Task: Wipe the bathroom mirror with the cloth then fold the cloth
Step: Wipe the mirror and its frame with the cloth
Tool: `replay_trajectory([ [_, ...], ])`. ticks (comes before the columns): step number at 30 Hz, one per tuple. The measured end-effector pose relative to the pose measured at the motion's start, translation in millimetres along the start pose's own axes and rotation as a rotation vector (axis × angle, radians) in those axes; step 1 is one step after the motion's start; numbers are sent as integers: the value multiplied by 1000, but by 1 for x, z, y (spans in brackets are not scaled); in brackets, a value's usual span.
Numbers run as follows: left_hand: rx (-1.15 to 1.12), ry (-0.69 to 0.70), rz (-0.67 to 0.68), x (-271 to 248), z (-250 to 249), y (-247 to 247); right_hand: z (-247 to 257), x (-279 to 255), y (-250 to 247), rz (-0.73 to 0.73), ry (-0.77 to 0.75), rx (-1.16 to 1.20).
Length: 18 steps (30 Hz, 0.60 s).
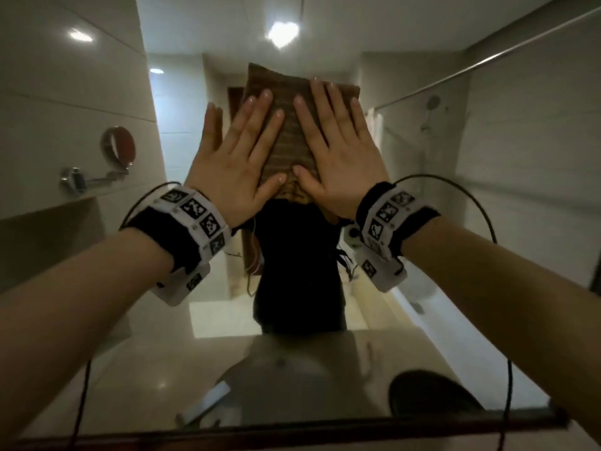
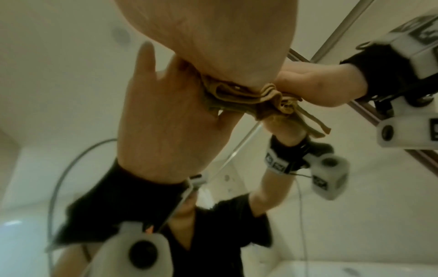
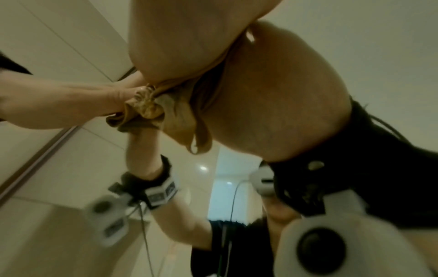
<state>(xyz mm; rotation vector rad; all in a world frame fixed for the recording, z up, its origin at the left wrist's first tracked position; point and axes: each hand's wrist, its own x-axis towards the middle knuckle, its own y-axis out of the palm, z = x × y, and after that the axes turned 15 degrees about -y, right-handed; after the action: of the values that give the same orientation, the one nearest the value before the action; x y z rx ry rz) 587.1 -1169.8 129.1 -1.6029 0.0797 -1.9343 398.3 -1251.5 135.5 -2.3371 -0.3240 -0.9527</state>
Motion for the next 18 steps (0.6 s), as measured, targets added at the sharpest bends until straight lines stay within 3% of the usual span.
replay_trajectory([
  [10, -127, 15, 166, -180, -141, 87, 63, -223, 95, 93, -57, 96],
  [18, -114, 38, 345, -273, -270, 128, 76, -382, 135, 206, 16, 134],
])
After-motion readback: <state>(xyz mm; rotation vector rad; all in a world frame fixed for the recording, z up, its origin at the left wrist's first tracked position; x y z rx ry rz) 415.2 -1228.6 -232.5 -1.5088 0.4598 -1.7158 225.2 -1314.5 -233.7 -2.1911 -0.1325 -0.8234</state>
